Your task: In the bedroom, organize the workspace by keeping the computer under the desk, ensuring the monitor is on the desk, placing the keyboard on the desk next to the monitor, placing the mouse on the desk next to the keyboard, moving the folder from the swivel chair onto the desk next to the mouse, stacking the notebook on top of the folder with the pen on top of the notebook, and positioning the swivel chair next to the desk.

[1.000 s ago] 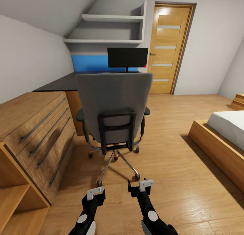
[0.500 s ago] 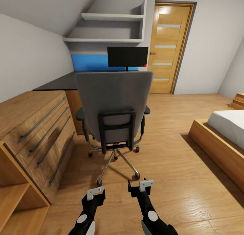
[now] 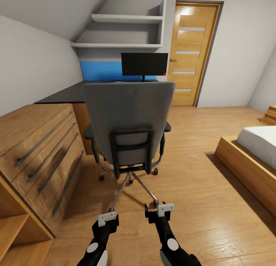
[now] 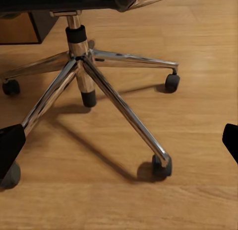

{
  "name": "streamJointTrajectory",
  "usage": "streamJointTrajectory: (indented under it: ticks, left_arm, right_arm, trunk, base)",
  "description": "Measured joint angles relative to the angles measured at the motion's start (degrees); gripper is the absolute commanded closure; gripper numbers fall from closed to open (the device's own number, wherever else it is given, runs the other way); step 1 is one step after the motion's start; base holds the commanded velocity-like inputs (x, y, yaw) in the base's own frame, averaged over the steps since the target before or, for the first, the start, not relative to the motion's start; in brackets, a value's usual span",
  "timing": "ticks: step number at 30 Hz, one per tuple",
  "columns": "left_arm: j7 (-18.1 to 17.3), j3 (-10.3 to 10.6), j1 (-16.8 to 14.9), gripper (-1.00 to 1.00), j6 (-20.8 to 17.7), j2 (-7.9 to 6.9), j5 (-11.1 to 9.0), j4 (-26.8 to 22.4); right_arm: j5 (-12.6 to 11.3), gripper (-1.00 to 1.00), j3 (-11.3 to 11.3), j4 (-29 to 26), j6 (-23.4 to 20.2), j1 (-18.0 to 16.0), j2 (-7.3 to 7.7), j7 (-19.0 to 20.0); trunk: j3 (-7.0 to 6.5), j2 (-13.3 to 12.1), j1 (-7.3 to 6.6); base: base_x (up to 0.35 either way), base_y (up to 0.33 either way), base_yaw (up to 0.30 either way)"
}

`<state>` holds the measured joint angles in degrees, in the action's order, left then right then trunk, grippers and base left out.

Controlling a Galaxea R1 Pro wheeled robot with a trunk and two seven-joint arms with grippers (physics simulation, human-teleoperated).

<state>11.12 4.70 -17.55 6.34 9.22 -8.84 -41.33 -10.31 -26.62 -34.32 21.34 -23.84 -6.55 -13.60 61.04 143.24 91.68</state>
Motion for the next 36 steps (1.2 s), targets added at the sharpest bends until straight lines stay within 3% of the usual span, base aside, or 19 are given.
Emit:
streamJointTrajectory:
  ticks: [29,36]
  left_arm:
    - [0.0,0.0,0.0,-1.00,0.2,-0.18,0.0,0.0]
    - [0.0,0.0,0.0,-1.00,4.8,-0.19,0.1,0.0]
  right_arm:
    - [0.0,-1.00,0.0,0.0,0.1,0.0,0.00,0.0]
    - [0.1,-1.00,0.0,0.1,3.1,0.0,0.00,0.0]
  trunk:
    - [0.00,0.0,0.02]
    - [0.00,0.0,0.03]
  base:
    - [0.112,0.000,0.000]
    - [0.013,0.000,0.000]
